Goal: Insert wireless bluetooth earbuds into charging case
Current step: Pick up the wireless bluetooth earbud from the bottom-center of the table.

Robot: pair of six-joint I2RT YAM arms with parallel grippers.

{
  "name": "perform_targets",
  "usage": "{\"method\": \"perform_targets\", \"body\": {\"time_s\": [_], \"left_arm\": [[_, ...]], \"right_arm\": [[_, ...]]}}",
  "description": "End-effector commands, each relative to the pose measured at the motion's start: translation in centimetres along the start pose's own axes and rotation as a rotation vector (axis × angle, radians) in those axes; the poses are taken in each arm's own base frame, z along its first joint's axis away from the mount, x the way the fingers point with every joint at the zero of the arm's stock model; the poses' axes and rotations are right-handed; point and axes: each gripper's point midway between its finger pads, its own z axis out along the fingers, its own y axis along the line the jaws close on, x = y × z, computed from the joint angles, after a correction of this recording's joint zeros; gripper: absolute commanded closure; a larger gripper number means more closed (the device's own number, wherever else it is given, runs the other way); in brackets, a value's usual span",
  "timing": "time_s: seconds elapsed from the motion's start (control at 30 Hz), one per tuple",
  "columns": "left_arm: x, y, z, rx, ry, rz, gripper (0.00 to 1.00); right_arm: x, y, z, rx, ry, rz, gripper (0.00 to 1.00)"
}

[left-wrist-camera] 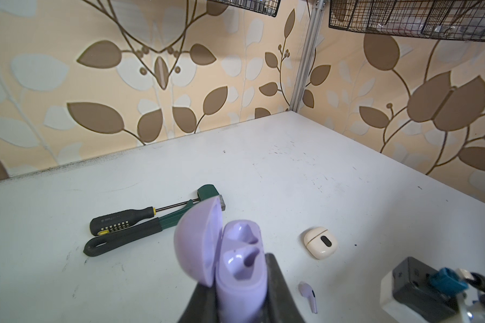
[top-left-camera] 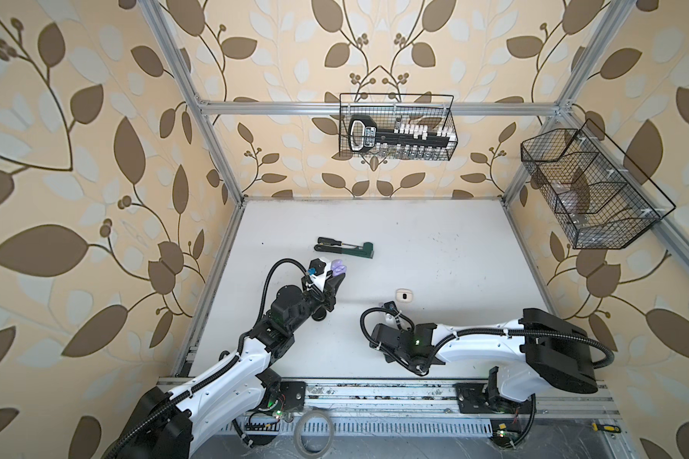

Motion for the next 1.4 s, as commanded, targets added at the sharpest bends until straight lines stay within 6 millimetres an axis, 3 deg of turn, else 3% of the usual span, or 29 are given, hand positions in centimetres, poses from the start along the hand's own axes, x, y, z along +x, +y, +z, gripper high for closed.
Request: {"method": "perform_targets", "body": {"time_s": [0.0,0.23,0.67,1.37], "left_arm": [[-0.8,0.1,-0.4,0.001,-0.032,0.015,1.00],[-0.9,0.0,-0.5,0.005,-0.040,0.014,1.00],[-1.0,0.1,-0.7,-0.004,-0.046,0.017,1.00],[-1.0,0.1,-0.8,0.000,-0.042,0.019,1.00]], "right_arm": [[1.1,-1.5,0.6,0.072,0.018,-0.002,0.52],[1.4,-1.8,0.7,0.087,0.024,-0.001,0.62],[2.2,-2.2,0.8,0.106,0.050,-0.012,0.71],[4.1,-2.8,0.9,0.076,0.173,-0.015,0.73]]}}
